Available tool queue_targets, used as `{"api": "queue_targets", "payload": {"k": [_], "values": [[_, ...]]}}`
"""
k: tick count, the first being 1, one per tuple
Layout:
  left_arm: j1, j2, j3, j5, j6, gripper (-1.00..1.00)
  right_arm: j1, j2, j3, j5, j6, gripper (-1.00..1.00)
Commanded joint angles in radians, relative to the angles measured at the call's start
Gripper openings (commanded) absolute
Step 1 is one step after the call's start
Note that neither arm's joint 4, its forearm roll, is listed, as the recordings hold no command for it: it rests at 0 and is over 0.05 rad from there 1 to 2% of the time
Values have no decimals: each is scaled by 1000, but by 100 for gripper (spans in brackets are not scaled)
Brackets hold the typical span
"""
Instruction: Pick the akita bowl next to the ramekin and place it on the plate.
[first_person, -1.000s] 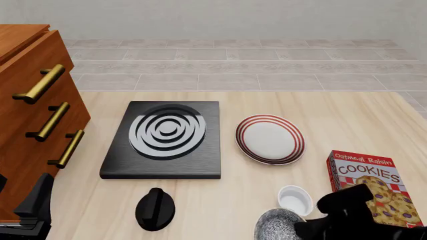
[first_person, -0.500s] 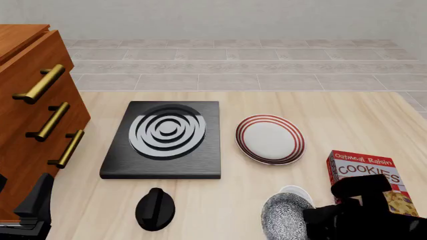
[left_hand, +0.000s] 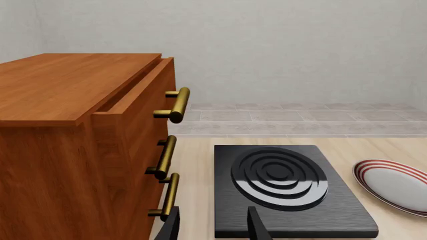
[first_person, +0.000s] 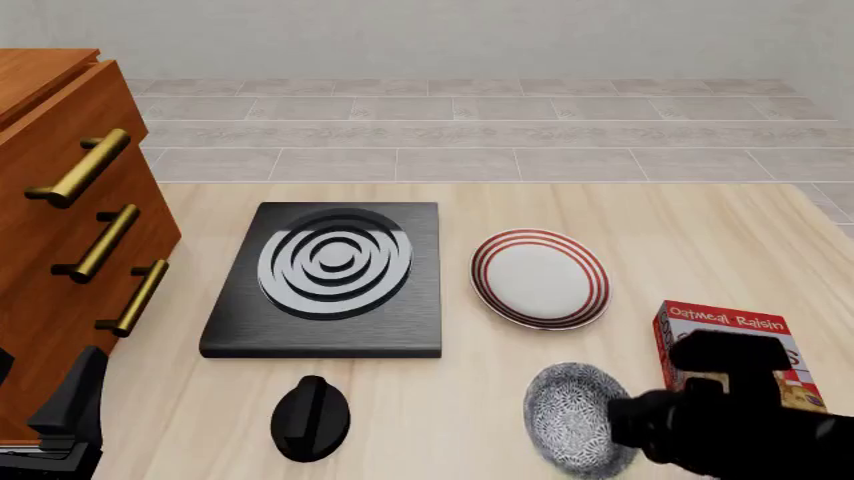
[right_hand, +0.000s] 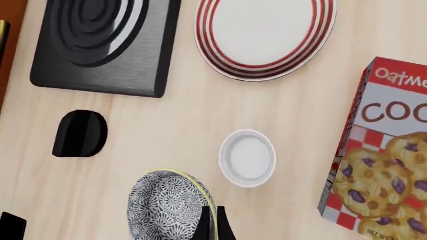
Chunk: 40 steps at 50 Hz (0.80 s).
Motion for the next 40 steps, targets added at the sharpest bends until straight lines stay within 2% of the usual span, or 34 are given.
{"api": "queue_targets", "payload": {"k": [1, 9, 23, 40], "values": [[0, 0, 0, 0, 0, 100, -18, 20, -18, -14, 44, -100], [0, 0, 0, 0, 0, 100, -21, 51, -37, -24, 64, -100], [0, 0, 0, 0, 0, 100, -90, 97, -81, -37, 63, -100], [0, 0, 0, 0, 0, 100, -136, 162, -138, -78, 38, -100]]}}
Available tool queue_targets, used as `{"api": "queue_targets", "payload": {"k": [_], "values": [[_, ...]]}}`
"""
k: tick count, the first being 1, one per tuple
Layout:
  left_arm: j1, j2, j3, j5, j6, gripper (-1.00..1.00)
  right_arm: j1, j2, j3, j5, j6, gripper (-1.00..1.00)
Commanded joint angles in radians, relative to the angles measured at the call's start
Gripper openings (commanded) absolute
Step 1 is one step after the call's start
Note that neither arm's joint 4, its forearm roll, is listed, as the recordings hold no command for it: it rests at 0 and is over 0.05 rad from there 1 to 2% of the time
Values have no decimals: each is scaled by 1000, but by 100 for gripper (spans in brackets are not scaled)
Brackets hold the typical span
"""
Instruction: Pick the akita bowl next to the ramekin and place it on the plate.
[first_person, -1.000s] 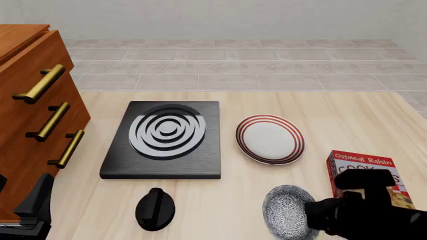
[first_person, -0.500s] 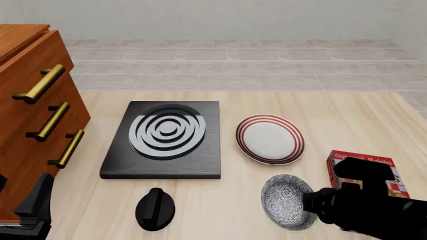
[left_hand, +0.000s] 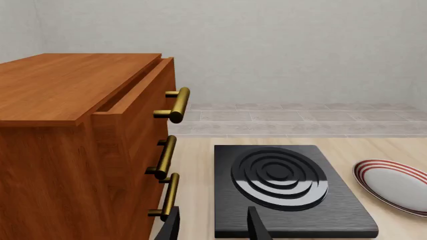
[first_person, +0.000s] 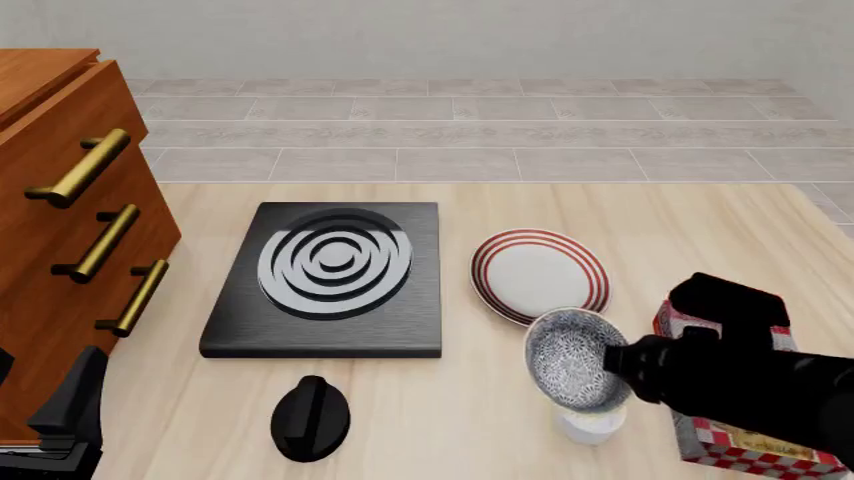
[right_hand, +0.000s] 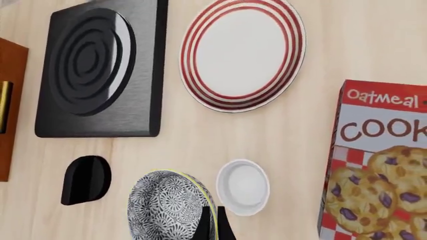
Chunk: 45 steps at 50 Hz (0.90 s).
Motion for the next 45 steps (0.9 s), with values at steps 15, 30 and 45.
{"api": "queue_targets", "payload": {"k": [15, 30, 45], "values": [[0, 0, 0, 0, 0, 100, -46, 116, -67, -91, -17, -100], [0, 0, 0, 0, 0, 100, -74, 192, -71, -174, -22, -100], [0, 0, 0, 0, 0, 100, -105, 244, -105, -214, -38, -100]]}}
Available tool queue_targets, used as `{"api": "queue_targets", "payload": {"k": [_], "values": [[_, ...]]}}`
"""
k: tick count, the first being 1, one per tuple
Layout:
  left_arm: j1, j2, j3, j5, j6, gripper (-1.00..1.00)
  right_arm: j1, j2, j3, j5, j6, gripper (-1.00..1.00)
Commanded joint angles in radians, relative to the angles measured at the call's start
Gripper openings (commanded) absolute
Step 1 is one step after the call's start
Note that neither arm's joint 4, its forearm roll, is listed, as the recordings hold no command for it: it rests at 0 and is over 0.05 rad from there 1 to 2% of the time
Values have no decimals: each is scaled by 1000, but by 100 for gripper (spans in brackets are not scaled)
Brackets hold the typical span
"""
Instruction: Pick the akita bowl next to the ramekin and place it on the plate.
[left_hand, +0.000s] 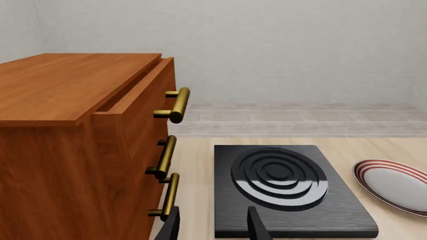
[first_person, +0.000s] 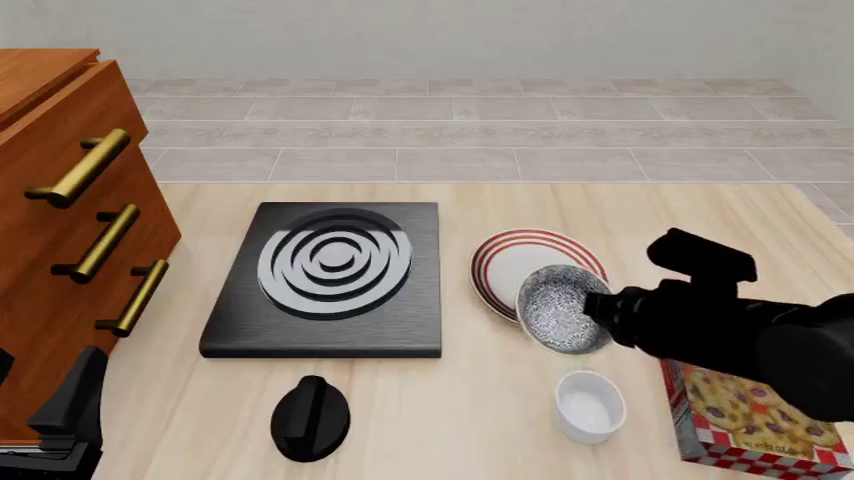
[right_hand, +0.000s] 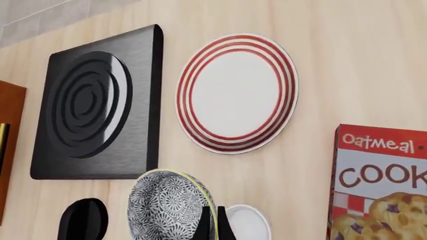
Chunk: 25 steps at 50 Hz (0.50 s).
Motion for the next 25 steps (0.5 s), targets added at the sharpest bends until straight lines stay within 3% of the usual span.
{"api": "queue_targets", "payload": {"k": [1, 25], "values": [[0, 0, 0, 0, 0, 100, -24, 46, -20, -45, -13, -100], [0, 0, 0, 0, 0, 100, -56, 147, -56, -111, -26, -100]]}}
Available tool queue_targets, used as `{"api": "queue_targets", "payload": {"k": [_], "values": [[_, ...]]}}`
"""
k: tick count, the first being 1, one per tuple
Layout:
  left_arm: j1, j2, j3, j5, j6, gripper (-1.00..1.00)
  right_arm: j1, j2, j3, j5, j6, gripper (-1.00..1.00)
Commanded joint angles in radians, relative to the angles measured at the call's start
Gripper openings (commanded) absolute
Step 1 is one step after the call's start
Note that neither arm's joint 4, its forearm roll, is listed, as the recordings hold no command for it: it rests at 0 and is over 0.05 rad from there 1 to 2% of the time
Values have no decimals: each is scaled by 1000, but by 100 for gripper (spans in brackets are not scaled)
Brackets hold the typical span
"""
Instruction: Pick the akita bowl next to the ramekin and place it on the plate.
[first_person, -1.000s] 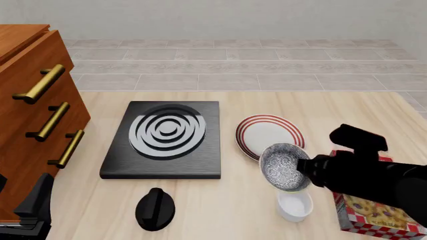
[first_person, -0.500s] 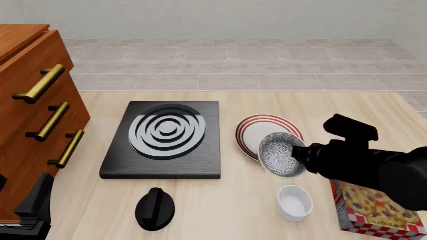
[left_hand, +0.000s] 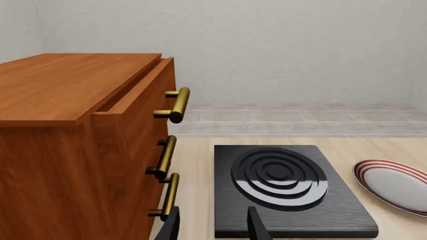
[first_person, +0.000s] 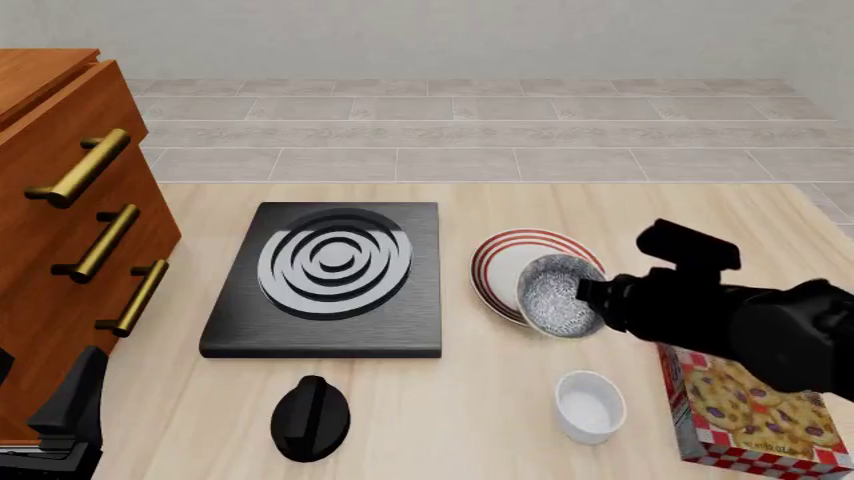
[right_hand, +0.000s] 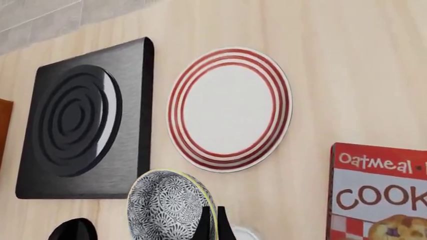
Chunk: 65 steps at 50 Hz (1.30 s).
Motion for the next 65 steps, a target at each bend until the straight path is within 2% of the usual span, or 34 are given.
{"api": "queue_targets", "payload": {"k": [1, 33, 65], "values": [[0, 0, 0, 0, 0, 100, -16, 42, -28, -29, -5, -100], [0, 0, 0, 0, 0, 100, -43, 164, -132, -67, -32, -100], [0, 0, 0, 0, 0, 100, -79, 315, -165, -153, -61, -100]]}}
